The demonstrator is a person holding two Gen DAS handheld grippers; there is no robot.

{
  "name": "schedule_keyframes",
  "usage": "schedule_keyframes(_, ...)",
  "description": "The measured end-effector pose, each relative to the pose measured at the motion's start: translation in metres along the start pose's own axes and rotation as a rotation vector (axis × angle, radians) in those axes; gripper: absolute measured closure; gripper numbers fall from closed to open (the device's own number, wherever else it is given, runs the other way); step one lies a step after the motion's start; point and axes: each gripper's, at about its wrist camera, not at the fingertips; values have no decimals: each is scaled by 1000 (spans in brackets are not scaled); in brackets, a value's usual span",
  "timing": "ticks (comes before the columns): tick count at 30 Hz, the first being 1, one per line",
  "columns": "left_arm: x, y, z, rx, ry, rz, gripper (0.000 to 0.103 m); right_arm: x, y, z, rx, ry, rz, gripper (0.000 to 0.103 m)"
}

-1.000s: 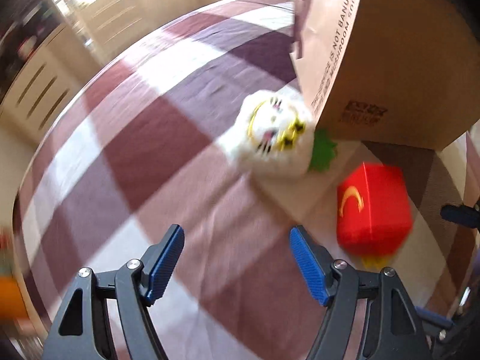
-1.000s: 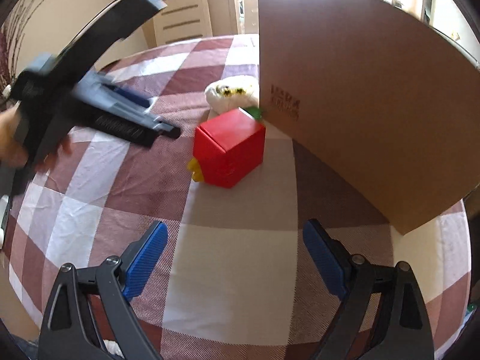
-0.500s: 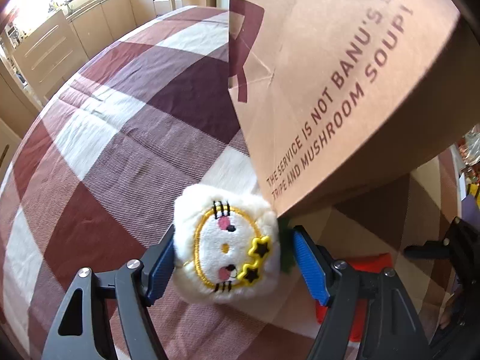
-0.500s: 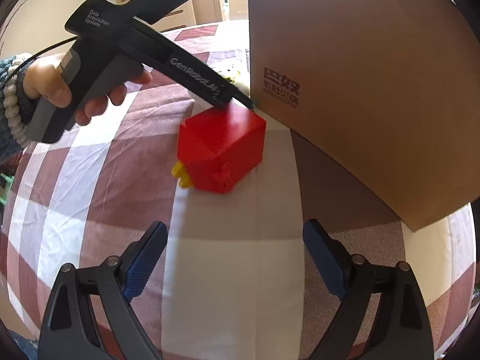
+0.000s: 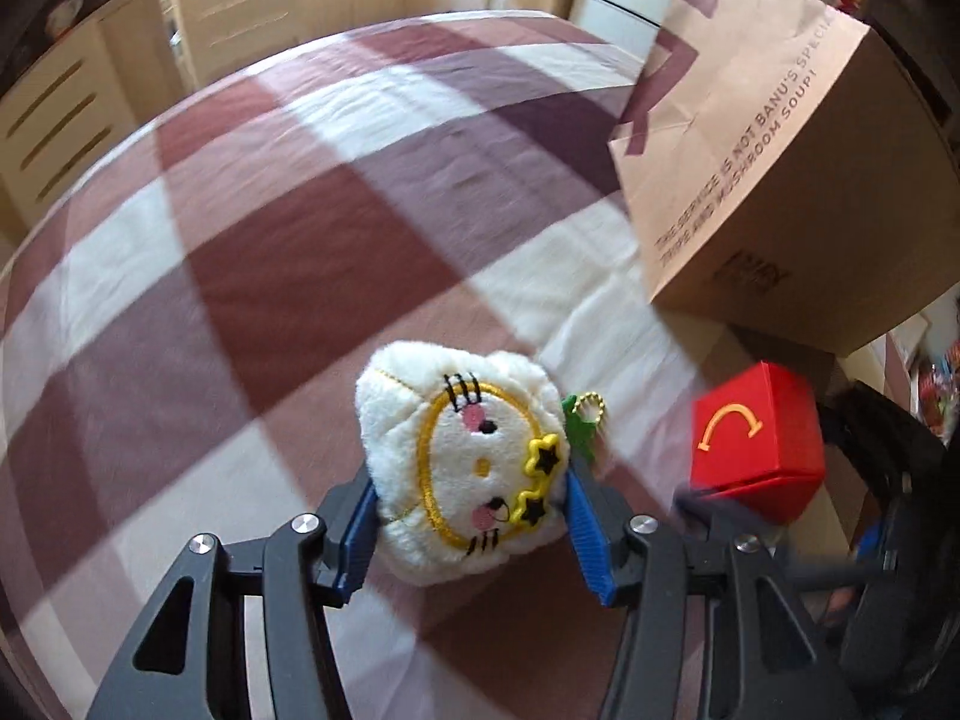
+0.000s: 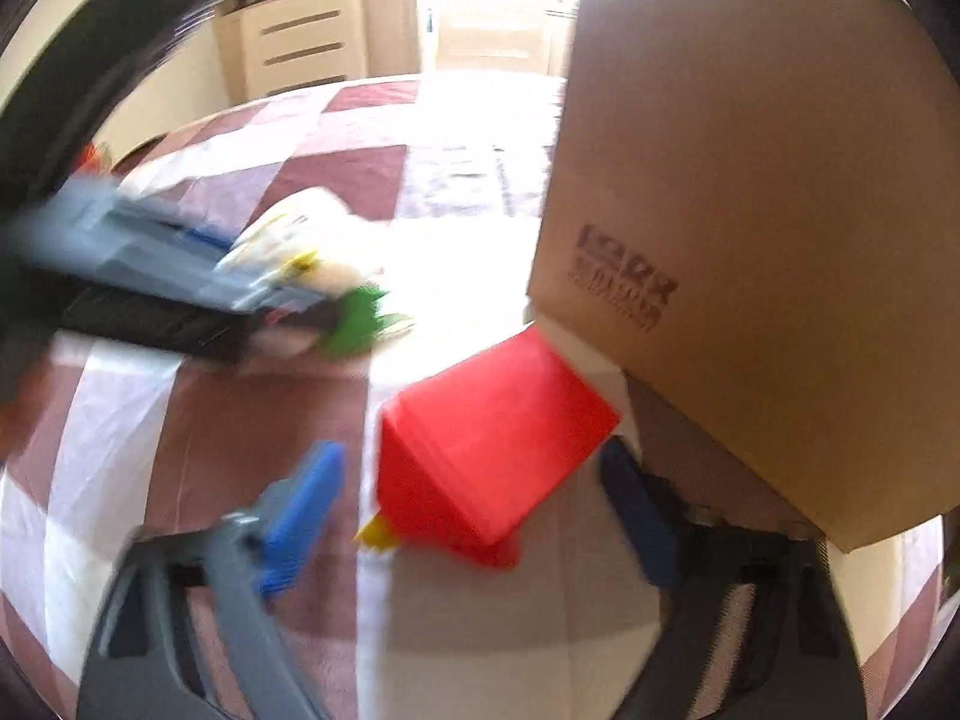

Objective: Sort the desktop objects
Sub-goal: 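Grasp the white plush with the left tool while the right tool grasps the red block, then lift the white plush with the left tool while the right tool lifts the red block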

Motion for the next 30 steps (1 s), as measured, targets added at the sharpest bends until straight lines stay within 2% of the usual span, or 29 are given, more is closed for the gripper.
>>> schedule_keyframes(4, 2, 3, -13, -37, -14, -48, 41, -8, 0, 24, 15, 27, -21, 43)
schedule_keyframes(6, 2, 4, -13, -48, -24, -57, 36, -11, -3, 35, 35, 33, -41, 42)
schedule_keyframes(7, 3, 7, -13, -49, -24, -56, 34, -10, -3, 41, 53, 32, -45, 39)
schedule_keyframes(8, 2, 6, -10, -45, -18, -53, 31, -4, -1, 42, 67, 27, -45, 26)
schedule_keyframes(9, 2, 3, -7, -39, -11, -50, 29, -3, -1, 44, 81, 26, -36, 18)
schedule_keyframes(10, 4, 5, -6, -31, -1, -49, 27, -5, 0, 46, 93, 30, -22, 17)
schedule_keyframes(14, 6, 7, 7, 7, 63, -37, 23, -1, 0, 40, 72, 18, -35, 20)
schedule_keyframes(17, 3, -4, 12, 5, 85, -36, 25, -3, -3, 36, 46, 32, -53, 44)
schedule_keyframes(19, -6, -17, 14, -32, 61, -38, 35, -9, -6, 38, 39, 70, -85, 44)
schedule_keyframes(20, -10, -22, 14, -46, 51, -40, 50, -12, -9, 39, 33, 77, -95, 44)
schedule_keyframes(21, -13, -27, 14, -65, 30, -50, 53, -17, -13, 41, 24, 83, -105, 44)
schedule_keyframes(23, -19, -40, 16, -100, 6, -68, 54, -28, -25, 47, 14, 86, -118, 44)
schedule_keyframes(25, -23, -49, 20, -109, 28, -68, 54, -37, -36, 54, 7, 86, -126, 44)
schedule_keyframes(30, -19, -42, 15, -194, 81, -87, 42, -49, -51, 64, 10, 72, -117, 40)
Point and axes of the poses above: each gripper's, at about its wrist camera, not at the fingertips, and x roughly the way its jaws point, z to its right, y to its top, and after that the axes turned 11 degrees about y, right-handed
